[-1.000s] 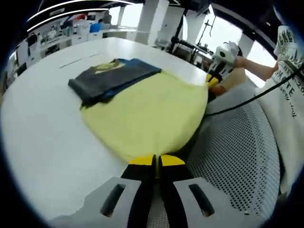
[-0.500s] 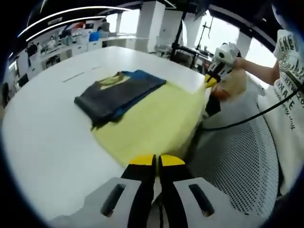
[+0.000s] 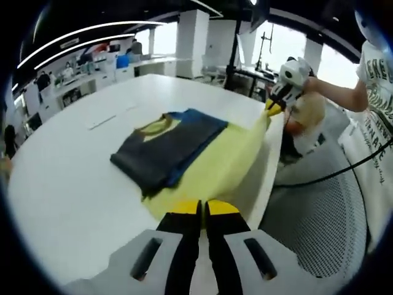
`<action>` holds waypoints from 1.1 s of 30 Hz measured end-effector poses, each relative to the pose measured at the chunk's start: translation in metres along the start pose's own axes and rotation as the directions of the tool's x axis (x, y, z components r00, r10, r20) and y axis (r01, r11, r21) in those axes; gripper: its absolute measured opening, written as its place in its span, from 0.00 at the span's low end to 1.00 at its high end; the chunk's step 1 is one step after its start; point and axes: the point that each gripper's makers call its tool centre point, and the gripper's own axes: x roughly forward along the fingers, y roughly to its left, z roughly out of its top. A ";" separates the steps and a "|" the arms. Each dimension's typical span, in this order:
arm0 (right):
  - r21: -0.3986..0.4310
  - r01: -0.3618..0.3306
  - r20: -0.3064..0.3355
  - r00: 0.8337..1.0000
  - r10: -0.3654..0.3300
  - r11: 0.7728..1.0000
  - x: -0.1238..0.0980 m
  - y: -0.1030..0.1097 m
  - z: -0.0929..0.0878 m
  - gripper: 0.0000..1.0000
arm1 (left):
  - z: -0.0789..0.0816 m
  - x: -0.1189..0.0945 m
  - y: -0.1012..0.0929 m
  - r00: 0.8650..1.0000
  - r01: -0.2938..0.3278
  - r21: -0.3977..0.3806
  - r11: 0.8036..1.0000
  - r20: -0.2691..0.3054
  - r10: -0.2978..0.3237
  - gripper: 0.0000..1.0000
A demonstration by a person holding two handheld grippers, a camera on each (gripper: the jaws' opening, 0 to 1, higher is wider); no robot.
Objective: Fold the garment on the visible template until the final outline fits inside the template.
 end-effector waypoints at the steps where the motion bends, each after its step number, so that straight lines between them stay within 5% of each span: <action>1: -0.001 0.011 0.001 1.000 -0.011 1.000 0.001 -0.004 0.002 0.00 | 0.002 0.001 0.004 1.000 -0.001 0.001 1.000 0.005 0.001 0.00; 33: -0.050 0.218 0.054 0.975 -0.215 0.975 0.018 -0.103 0.050 0.00 | 0.062 0.022 0.087 0.983 -0.142 0.052 0.988 0.123 0.135 0.00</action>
